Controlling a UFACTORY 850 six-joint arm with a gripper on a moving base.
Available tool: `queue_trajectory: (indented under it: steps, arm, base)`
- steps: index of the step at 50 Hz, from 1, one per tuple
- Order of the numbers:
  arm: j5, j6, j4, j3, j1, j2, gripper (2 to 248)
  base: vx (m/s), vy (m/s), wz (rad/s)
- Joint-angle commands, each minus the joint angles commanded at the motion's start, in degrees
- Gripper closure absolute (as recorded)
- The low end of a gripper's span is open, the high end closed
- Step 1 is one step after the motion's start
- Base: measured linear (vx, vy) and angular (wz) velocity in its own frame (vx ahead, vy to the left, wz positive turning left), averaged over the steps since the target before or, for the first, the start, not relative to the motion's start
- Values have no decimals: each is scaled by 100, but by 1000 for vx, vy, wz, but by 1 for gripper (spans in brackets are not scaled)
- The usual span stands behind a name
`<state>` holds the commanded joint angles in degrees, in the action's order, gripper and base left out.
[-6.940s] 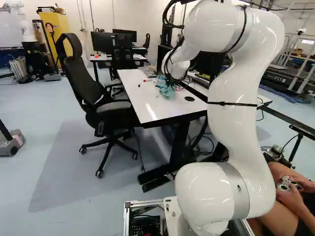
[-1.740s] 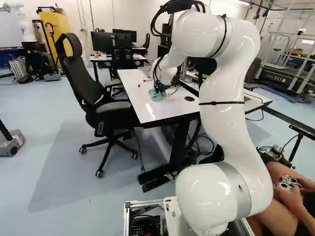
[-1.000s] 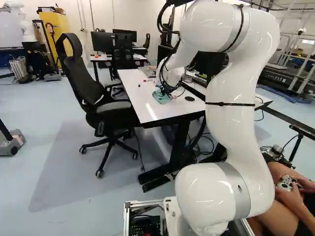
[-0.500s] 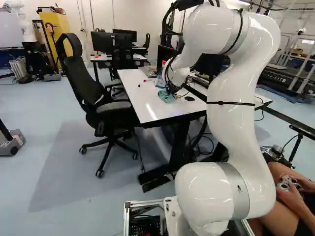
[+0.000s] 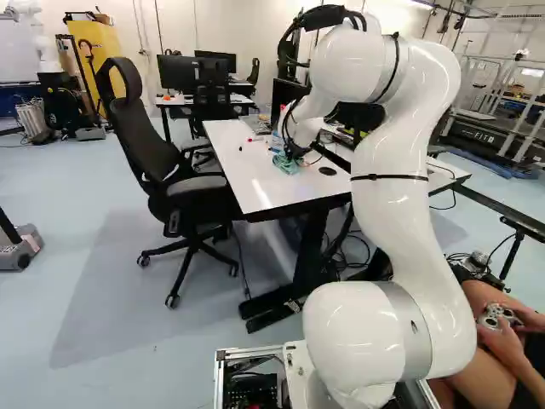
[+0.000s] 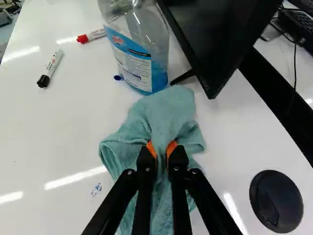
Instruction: Clean the table with the green towel
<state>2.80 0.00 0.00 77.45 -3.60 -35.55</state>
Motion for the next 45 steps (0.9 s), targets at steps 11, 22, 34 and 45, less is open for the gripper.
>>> queue_trajectory:
  steps: [11, 22, 34, 45]
  arm:
    - [0, 0, 0, 40, 158, -29, 209]
    - [0, 0, 0, 32, 318, -23, 209]
    - [0, 0, 0, 36, 494, -25, 209]
    - [0, 0, 0, -9, 650, 7, 209]
  base:
    - [0, 0, 0]
    - [0, 0, 0]
    - [0, 0, 0]
    - [0, 0, 0]
